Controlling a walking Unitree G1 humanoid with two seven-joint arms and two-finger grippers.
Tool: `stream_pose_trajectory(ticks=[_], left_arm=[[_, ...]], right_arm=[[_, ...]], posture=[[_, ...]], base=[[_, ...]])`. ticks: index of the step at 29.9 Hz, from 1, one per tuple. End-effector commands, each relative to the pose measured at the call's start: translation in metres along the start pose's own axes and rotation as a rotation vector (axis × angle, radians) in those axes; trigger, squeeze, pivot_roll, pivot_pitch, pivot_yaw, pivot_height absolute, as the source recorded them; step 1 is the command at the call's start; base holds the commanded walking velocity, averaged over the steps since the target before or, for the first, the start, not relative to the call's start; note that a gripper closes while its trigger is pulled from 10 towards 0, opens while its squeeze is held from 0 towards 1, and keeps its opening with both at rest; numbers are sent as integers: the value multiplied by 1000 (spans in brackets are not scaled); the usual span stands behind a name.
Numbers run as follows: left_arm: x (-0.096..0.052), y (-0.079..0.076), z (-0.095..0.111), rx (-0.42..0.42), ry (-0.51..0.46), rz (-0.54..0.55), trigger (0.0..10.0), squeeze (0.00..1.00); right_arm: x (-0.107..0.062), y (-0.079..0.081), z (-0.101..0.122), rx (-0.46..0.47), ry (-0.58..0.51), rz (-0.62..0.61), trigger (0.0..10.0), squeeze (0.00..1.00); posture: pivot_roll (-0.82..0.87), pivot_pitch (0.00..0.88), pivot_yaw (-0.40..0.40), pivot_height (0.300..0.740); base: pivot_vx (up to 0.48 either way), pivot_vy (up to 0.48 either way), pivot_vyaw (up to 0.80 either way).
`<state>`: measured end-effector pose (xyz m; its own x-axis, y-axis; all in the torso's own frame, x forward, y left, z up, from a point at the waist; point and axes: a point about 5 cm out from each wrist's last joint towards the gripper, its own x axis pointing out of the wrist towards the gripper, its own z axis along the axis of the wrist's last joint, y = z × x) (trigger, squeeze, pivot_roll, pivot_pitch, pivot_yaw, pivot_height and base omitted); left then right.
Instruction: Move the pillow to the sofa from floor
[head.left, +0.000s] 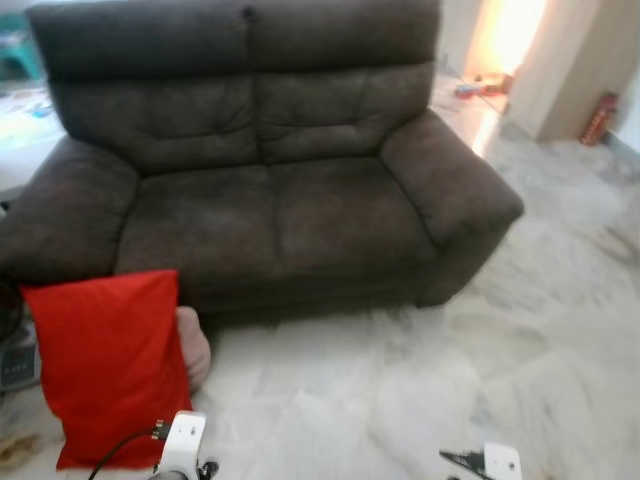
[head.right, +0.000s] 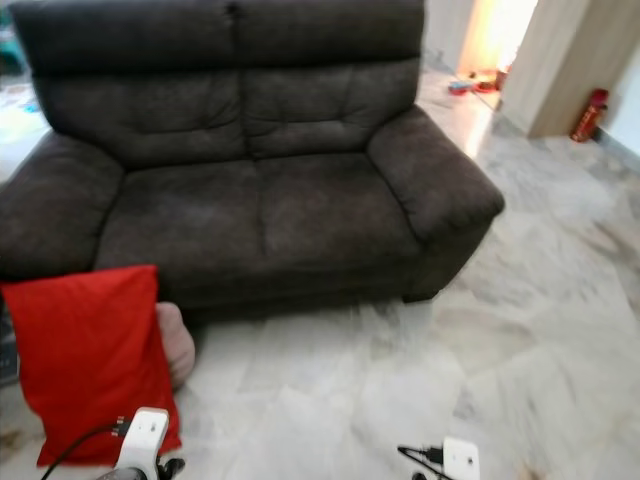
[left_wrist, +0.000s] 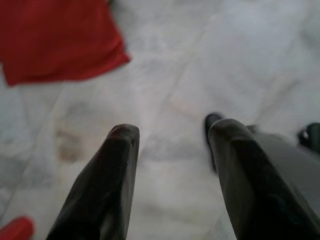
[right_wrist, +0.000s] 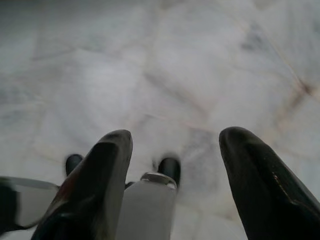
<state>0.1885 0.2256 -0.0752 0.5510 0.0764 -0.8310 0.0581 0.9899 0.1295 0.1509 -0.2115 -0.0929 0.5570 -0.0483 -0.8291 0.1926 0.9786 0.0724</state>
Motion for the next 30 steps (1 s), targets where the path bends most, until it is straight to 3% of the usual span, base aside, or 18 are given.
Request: stream_pose_trajectory(ticks=[1,27,30], left_arm=[[1,-6,-1,-3,6,-11,10000,0],[1,-5,1,-18,-6,-9,10000,0],[1,-5,2,-19,-9,-10,10000,0]], right_arm=[[-1,-6,1,-9,3,-17,10000,0],[0,-5,2,-13,10,-11,10000,0],[0,-5,1,-7,17,-10,10000,0]], posture=[[14,0,-17,740],[19,0,-20,740],[19,0,-20,740]], base=[[0,0,800],[0,0,800],[0,0,0]])
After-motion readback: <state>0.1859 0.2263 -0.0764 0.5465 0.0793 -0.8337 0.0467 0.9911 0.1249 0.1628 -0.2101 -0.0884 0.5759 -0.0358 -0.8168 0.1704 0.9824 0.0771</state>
